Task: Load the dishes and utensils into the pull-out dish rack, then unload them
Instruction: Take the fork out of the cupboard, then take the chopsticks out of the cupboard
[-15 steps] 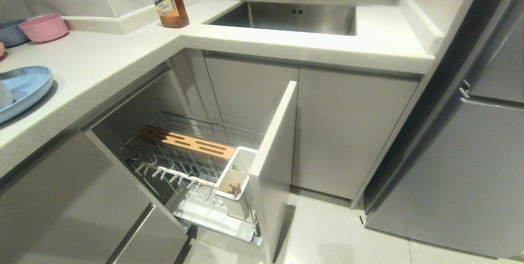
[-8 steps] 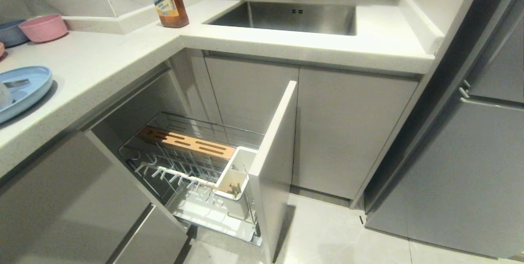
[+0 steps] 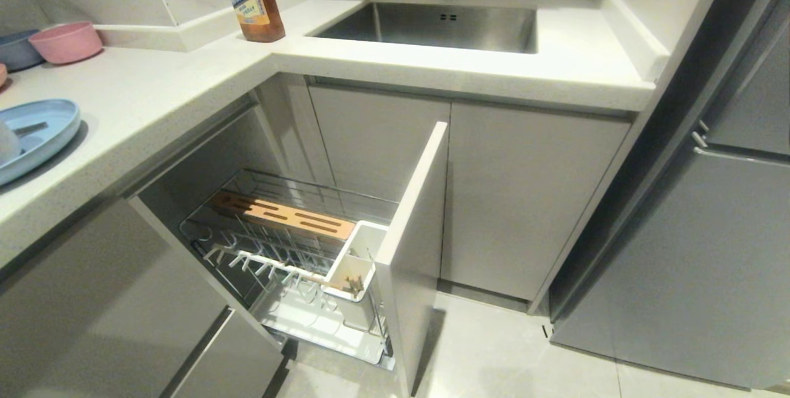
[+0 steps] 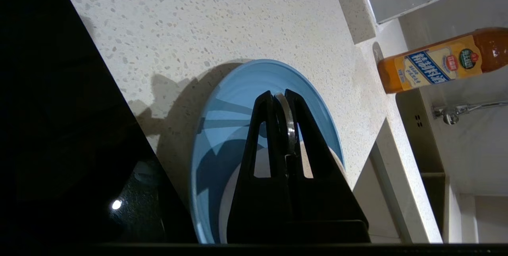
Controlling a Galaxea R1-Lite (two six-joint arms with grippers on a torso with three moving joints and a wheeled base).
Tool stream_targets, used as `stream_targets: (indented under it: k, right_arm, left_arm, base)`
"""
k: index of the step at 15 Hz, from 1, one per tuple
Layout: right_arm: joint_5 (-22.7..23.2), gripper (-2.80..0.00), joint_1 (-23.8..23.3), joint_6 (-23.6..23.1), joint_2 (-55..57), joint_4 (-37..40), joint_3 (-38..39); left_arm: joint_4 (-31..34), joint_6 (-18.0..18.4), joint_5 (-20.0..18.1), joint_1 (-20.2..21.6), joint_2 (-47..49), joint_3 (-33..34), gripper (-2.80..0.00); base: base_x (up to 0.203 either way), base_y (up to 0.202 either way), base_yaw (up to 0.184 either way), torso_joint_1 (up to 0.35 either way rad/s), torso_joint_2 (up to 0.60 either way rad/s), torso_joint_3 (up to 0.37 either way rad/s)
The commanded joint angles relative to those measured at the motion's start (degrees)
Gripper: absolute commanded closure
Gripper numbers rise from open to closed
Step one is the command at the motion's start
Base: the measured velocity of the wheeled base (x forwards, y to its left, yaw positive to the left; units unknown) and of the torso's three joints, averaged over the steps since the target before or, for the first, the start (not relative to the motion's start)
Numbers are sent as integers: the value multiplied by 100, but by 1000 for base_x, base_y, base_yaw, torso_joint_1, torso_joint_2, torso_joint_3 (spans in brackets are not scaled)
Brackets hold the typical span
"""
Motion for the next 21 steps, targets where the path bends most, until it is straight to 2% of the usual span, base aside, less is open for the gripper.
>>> stream_targets:
  k: [1,4,5,17,21]
  right_arm:
    - [-6,0,0,2,5,-1,0]
    - [1,0,0,2,5,-1,0]
    - [1,0,0,2,5,-1,0]
    - [2,0,0,2,5,-1,0]
    - [0,0,0,2,5,-1,0]
  left_arm:
    - [10,-21,-21,4,82,4,0]
    - [20,100,-3,6,149,-6,0]
    - [82,146,6,4,160,-14,-280]
    - [240,173,14,31,76,-92,-280]
    - [565,173,60,31,-89,-48,-280]
  base:
    - [0,0,0,0,0,0]
    - [0,0,0,0,0,0]
    - [0,0,0,0,0,0]
    - [0,0,0,0,0,0]
    - [0,0,0,0,0,0]
